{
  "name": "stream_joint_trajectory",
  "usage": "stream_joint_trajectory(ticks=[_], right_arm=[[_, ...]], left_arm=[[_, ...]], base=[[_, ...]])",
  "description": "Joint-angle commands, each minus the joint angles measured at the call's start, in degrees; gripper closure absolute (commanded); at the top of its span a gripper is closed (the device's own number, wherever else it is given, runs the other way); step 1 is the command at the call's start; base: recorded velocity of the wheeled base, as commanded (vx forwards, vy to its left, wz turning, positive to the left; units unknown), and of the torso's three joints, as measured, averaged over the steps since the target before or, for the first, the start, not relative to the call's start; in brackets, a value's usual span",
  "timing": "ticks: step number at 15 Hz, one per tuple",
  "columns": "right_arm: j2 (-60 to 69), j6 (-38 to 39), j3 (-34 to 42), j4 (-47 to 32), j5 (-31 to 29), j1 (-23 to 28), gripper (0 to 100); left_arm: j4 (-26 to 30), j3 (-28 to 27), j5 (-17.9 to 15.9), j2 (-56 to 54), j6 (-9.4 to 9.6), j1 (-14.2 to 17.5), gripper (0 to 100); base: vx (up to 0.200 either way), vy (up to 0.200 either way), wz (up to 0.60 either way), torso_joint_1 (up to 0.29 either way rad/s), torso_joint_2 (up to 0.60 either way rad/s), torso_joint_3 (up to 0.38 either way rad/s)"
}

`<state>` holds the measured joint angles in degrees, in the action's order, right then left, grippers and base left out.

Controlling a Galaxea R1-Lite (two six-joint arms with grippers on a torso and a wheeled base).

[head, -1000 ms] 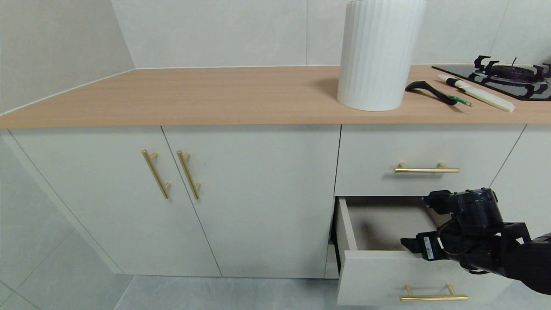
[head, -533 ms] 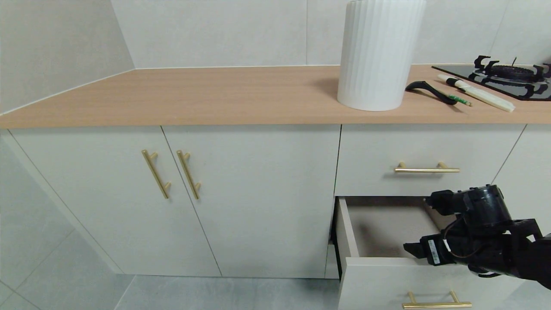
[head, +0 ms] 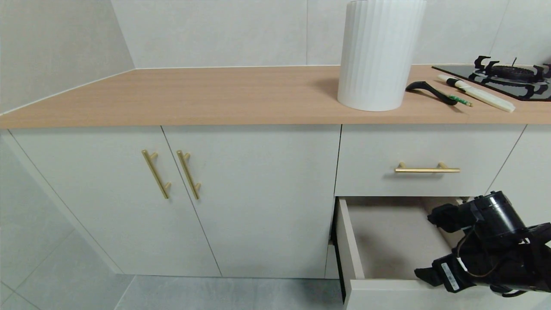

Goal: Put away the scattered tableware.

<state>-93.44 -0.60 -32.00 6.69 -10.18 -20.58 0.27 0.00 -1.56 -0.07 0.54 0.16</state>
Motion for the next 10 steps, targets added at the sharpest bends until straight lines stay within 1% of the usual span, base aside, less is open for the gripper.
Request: stream_joint_trajectory(ticks=[1,3,4,5,7,9,10], right_arm=[[3.0,-0.1,-0.3,-2.3,0.0,-1.7,0],[5.7,-2.4,-0.8,-8.2,0.0,-2.8,0],[5.9,-2.6,-0.9,-8.5,0.0,-2.8,0],[8.2,-4.7,-0.8,-12.0,0.0,-3.1,0],[10.2,-6.2,-0.8,-15.7,0.0,-4.2,0],[13.0,-7.8,-0.9,-21.3,0.0,-7.5,0],[13.6,-8.0,-0.8,-21.8,0.0,-8.2,0]], left_arm=[[0.0,0.0,0.0,0.1,-0.01,0.0,0],[0.0,0.0,0.0,0.1,-0.01,0.0,0],[0.0,0.0,0.0,0.1,-0.01,0.0,0],[0.0,0.0,0.0,0.1,-0.01,0.0,0],[0.0,0.0,0.0,0.1,-0.01,0.0,0],[0.0,0.0,0.0,0.1,-0.01,0.0,0],[0.0,0.0,0.0,0.1,-0.01,0.0,0]], base=[[0.000,0.000,0.00,0.000,0.00,0.000],[0.000,0.000,0.00,0.000,0.00,0.000],[0.000,0.000,0.00,0.000,0.00,0.000],[0.000,0.000,0.00,0.000,0.00,0.000],[0.000,0.000,0.00,0.000,0.00,0.000],[0.000,0.000,0.00,0.000,0.00,0.000],[0.000,0.000,0.00,0.000,0.00,0.000]])
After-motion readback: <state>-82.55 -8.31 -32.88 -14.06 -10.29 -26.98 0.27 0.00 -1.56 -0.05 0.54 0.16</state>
